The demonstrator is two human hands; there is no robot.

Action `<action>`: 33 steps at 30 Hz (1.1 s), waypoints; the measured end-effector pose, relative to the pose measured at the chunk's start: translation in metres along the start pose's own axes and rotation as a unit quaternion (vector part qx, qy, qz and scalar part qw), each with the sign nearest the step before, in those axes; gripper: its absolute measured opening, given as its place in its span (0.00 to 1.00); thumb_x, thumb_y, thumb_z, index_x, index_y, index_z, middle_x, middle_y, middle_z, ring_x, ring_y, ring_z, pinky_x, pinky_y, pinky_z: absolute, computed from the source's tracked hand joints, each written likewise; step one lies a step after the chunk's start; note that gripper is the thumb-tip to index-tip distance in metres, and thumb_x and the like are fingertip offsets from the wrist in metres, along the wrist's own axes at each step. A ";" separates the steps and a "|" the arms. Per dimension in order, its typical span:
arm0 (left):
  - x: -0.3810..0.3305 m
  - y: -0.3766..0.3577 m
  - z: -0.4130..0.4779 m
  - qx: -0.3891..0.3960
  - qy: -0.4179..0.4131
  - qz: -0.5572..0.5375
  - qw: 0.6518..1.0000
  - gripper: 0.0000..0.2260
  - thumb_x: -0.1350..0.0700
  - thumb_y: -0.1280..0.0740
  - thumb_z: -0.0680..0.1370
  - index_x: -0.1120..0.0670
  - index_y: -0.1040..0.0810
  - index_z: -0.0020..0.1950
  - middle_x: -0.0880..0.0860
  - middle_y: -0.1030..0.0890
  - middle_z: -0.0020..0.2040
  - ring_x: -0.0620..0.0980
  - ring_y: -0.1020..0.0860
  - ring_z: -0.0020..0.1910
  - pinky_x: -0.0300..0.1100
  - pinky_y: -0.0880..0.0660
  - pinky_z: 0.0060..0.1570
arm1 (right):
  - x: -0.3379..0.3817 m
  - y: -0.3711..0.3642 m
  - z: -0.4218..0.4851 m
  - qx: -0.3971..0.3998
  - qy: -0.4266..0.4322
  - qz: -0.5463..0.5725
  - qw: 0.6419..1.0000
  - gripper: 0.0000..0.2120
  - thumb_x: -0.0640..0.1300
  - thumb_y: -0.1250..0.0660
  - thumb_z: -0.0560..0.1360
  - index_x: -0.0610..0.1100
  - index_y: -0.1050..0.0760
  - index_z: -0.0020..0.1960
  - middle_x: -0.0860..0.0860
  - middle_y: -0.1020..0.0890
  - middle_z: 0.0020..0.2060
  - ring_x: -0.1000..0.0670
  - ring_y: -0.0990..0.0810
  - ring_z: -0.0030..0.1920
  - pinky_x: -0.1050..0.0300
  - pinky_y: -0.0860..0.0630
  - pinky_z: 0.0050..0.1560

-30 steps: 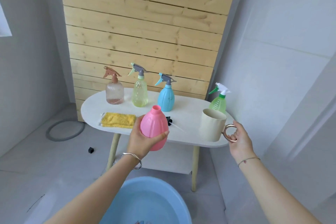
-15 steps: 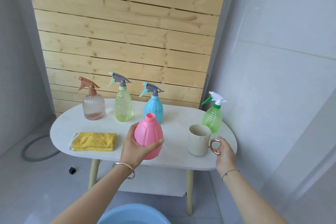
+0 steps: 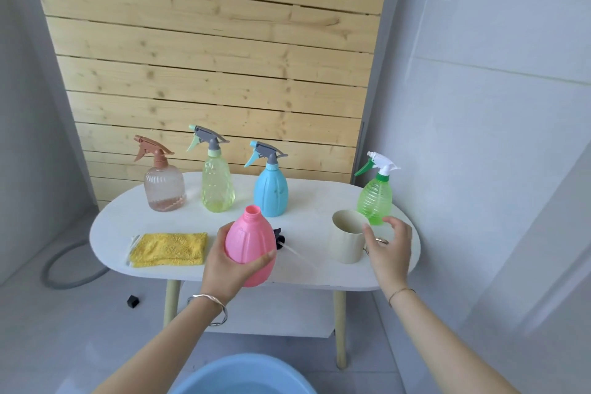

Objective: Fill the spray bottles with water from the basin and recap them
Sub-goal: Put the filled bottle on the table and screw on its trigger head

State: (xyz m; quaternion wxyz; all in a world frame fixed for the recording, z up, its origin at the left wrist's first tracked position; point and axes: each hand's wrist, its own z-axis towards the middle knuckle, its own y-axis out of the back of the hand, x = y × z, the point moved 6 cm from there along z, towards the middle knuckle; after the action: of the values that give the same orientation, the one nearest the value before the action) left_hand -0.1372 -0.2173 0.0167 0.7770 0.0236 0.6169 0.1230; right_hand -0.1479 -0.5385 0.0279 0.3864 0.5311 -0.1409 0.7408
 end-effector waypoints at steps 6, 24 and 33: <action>0.012 0.025 0.011 -0.020 0.012 0.009 1.000 0.42 0.34 0.25 0.51 0.45 0.30 0.62 0.45 0.23 0.54 0.46 0.24 0.51 0.36 0.27 0.42 | 0.059 -0.101 -0.033 0.260 0.122 -0.061 0.956 0.13 0.44 0.29 0.73 0.43 0.24 0.55 0.52 0.21 0.51 0.55 0.25 0.52 0.65 0.31 0.55; 0.033 0.023 0.040 0.007 -0.007 -0.009 1.000 0.39 0.35 0.24 0.52 0.43 0.30 0.60 0.42 0.23 0.53 0.42 0.24 0.51 0.35 0.26 0.44 | 0.047 -0.152 -0.004 0.198 -0.118 0.094 0.969 0.04 0.42 0.28 0.73 0.43 0.20 0.47 0.48 0.17 0.39 0.49 0.21 0.41 0.62 0.27 0.43; 0.029 -0.019 0.041 0.050 -0.008 -0.023 0.998 0.36 0.37 0.22 0.52 0.42 0.30 0.56 0.42 0.22 0.52 0.38 0.23 0.50 0.28 0.27 0.42 | 0.146 -0.126 0.013 0.197 -0.128 0.357 0.904 0.07 0.39 0.30 0.74 0.39 0.22 0.52 0.51 0.17 0.39 0.50 0.18 0.48 0.60 0.22 0.53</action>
State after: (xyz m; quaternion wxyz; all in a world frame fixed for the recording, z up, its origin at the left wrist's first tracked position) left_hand -0.0890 -0.2244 -0.0043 0.7825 0.0487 0.6164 0.0738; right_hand -0.0680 -0.4020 0.1386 -0.0385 0.6007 -0.2203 0.7676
